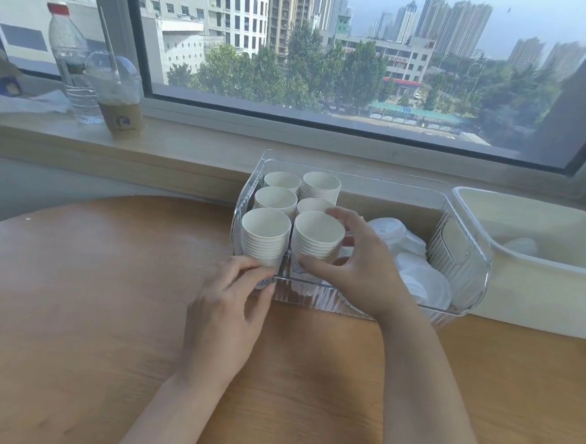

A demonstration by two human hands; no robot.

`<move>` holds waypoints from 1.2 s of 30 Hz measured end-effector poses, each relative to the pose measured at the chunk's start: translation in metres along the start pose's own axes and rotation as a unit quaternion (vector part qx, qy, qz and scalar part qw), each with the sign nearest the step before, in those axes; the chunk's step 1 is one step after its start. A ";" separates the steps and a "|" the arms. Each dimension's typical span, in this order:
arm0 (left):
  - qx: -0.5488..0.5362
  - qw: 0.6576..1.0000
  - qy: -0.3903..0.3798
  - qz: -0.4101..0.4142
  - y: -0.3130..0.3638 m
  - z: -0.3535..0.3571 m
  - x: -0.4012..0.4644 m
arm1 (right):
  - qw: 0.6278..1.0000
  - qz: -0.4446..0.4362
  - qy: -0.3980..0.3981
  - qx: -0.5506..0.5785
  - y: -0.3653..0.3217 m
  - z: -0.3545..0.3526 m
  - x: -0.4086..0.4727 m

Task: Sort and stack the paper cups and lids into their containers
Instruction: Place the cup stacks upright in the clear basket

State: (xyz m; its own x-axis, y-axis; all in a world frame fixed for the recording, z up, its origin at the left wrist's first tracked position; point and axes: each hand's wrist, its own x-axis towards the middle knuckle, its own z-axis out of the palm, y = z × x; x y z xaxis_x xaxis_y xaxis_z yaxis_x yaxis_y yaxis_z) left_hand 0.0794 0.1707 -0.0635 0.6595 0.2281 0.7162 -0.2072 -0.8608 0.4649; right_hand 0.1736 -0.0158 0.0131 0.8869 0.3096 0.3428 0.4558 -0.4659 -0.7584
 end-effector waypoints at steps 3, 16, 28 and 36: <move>0.002 1.000 -0.001 -0.001 0.000 0.001 0.001 | 1.000 0.012 -0.008 -0.016 0.000 0.002 0.000; 0.011 1.000 -0.013 -0.026 0.003 0.002 0.002 | 0.998 0.025 -0.028 -0.051 -0.010 0.000 0.000; 0.049 0.997 0.026 -0.057 -0.003 -0.001 0.005 | 0.971 0.048 -0.068 -0.226 0.010 -0.058 0.018; 0.053 0.995 0.039 -0.078 -0.010 -0.001 0.005 | 0.921 0.100 -0.191 -0.324 0.026 -0.043 0.059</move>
State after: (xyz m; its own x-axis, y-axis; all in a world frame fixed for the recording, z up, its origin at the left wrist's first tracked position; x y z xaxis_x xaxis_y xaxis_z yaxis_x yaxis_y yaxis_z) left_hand 0.0839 0.1812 -0.0636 0.6184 0.3943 0.6798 -0.0266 -0.8540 0.5195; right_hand 0.2413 -0.0448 0.0373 0.9233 0.3752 -0.0819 0.3451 -0.9042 -0.2518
